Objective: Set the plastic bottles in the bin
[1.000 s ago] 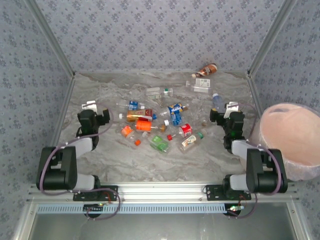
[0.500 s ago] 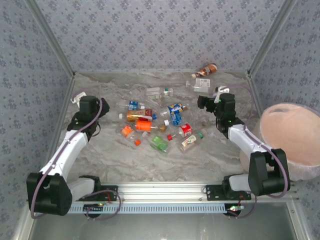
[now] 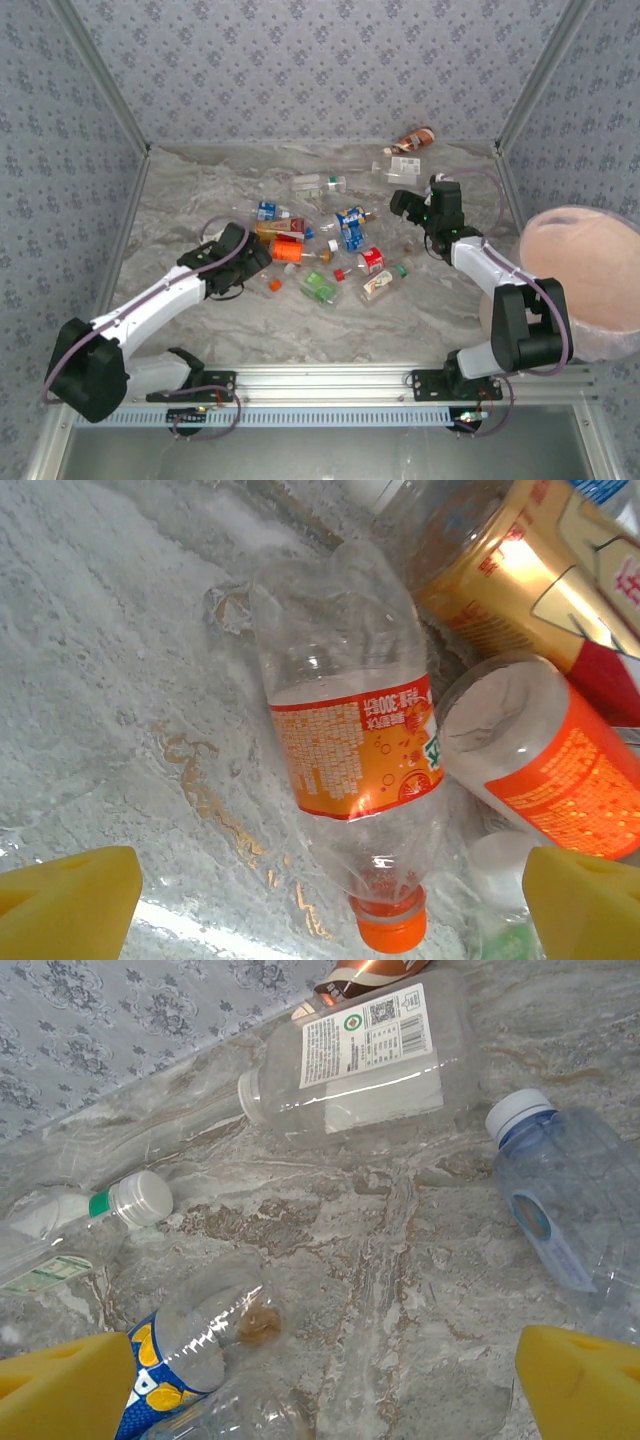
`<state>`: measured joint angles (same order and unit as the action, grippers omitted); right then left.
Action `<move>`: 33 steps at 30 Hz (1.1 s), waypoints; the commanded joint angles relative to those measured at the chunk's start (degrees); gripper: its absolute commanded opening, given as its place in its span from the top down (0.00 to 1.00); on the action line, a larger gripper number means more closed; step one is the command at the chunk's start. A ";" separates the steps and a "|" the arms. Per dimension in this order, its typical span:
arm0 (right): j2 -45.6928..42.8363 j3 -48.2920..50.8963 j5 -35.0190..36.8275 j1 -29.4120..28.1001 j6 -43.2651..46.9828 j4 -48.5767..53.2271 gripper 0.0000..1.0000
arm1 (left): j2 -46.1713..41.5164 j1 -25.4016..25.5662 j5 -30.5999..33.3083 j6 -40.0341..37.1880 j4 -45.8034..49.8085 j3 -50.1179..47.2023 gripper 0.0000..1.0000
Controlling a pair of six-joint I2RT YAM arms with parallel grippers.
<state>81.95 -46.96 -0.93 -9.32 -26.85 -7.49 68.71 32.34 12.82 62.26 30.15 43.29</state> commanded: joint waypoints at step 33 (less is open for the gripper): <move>-2.22 -3.67 1.87 -1.88 0.97 11.26 0.00 | 20.94 1.59 -8.39 -0.75 -14.69 -0.65 0.28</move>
<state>81.08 -49.04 -0.62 -10.74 -26.98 2.00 86.78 33.54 7.14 62.50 21.28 43.35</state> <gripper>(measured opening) 0.999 0.731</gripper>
